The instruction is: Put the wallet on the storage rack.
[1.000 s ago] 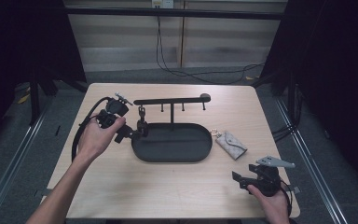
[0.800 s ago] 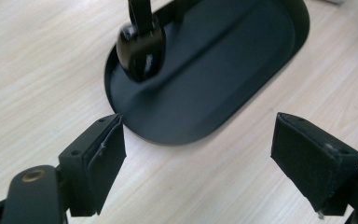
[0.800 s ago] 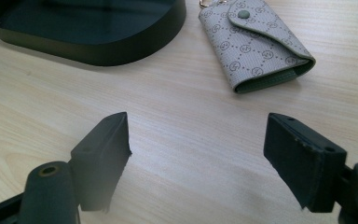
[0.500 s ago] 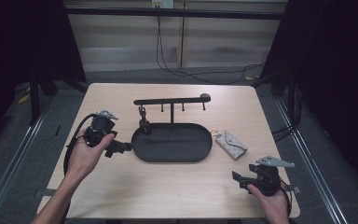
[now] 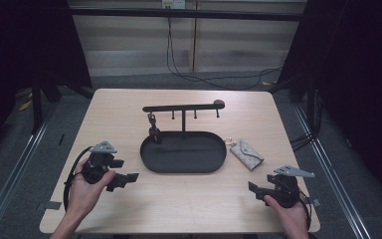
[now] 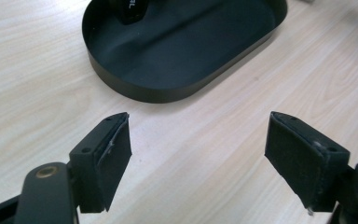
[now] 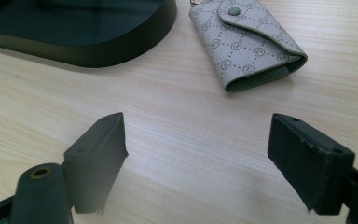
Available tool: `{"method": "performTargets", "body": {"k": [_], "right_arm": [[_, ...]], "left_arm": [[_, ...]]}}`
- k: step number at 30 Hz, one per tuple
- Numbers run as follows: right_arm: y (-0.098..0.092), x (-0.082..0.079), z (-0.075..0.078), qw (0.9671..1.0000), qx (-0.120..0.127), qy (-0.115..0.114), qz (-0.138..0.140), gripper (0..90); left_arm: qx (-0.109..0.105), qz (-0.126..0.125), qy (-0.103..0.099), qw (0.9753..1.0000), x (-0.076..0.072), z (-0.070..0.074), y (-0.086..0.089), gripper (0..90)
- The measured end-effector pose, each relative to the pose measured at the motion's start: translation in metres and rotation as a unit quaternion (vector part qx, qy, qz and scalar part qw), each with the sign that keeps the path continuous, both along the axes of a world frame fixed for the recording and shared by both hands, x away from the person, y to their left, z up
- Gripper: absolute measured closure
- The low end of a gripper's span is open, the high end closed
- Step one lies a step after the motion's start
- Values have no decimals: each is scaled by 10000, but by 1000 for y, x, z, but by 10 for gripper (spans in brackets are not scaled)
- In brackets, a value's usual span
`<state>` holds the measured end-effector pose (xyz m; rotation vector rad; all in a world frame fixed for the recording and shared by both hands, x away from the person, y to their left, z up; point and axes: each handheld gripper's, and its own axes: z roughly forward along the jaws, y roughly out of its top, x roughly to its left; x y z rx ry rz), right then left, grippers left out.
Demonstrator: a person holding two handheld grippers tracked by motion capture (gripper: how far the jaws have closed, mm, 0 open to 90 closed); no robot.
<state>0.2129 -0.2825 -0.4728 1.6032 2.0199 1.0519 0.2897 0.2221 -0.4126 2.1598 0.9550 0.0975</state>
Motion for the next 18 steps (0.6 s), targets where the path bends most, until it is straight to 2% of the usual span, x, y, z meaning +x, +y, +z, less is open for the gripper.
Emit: {"method": "performTargets", "body": {"k": [3,5,7,12,16,18], "right_arm": [[0,-1,0,10000,7,-11,-16,193],[0,-1,1,10000,22,-16,-10,195],[0,0,1,10000,29,-19,21,196],[1,2,3,9999,47,33,95,175],[0,9,6,9997,164,137,144,157],[0,9,7,9997,160,131,158,154]], "left_arm": [[-73,-8,2,10000,-6,-3,5,223],[-201,11,113,9997,-10,-7,10,228],[-232,188,0,9996,-16,-10,16,253],[-324,247,22,9992,-30,-19,25,243],[-343,341,188,9987,-45,-34,35,242],[-403,336,186,9984,-47,-36,37,242]]}}
